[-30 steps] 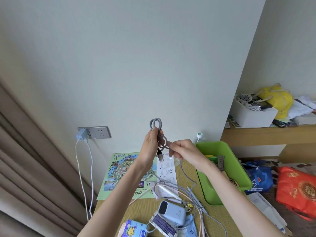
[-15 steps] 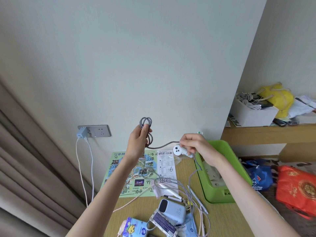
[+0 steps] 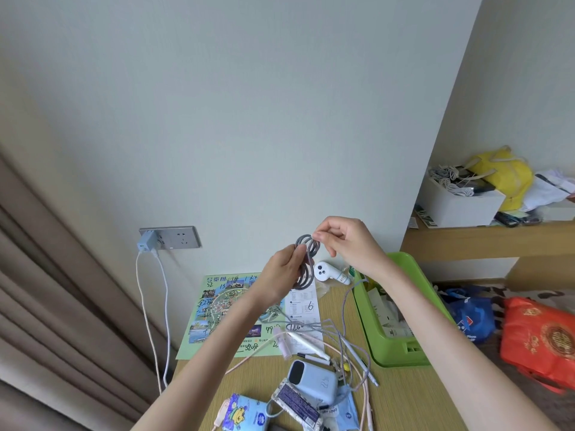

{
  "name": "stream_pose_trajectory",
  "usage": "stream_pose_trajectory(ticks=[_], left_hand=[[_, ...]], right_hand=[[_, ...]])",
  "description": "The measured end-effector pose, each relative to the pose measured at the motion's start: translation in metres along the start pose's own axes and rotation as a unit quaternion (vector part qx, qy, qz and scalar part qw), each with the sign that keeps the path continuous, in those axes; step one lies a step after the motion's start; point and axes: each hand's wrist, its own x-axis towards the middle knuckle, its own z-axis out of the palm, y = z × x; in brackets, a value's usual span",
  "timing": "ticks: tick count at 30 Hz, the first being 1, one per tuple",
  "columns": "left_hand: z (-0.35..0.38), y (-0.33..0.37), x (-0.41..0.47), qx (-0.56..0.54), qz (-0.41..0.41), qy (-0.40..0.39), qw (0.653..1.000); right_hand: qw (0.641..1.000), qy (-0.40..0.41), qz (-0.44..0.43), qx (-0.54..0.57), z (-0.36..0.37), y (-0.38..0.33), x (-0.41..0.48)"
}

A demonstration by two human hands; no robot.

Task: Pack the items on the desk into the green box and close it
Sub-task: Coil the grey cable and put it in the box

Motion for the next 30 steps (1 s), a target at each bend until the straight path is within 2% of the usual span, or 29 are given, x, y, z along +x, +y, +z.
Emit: stream_pose_trajectory(ticks=[4,8,13,22,27,30], left_hand=[[0.004,0.009,-0.004,-0.013,-0.004,-0.045,0.999],[0.003,0.011,-0.005,0.034,0.002,-0.083,0.996],[0.001,0.011,-0.005,0.015,-0.014,-0.072,0.997],[0.0,0.007,-0.005,-0.071,-0.095,-0.142,0.983],[-0.005,0.009,-0.01,-0.027,-0.098,-0.166,0.981],[-0.006,0.007,-0.01,0.03,-0.083,-0.153,0.984]], right_hand=[[1.0,0.019,-0.016,0.003,0.001,0.002,0.001],[1.0,0.015,-0.003,0.003,0.0,0.004,0.002],[0.999,-0.027,0.016,-0.004,-0.002,0.008,-0.001],[0.988,-0.071,-0.014,-0.134,0.002,0.014,0.004],[0.99,-0.093,0.01,-0.11,-0.001,0.014,0.004],[0.995,-0.097,0.032,-0.007,0.001,0.015,0.0]])
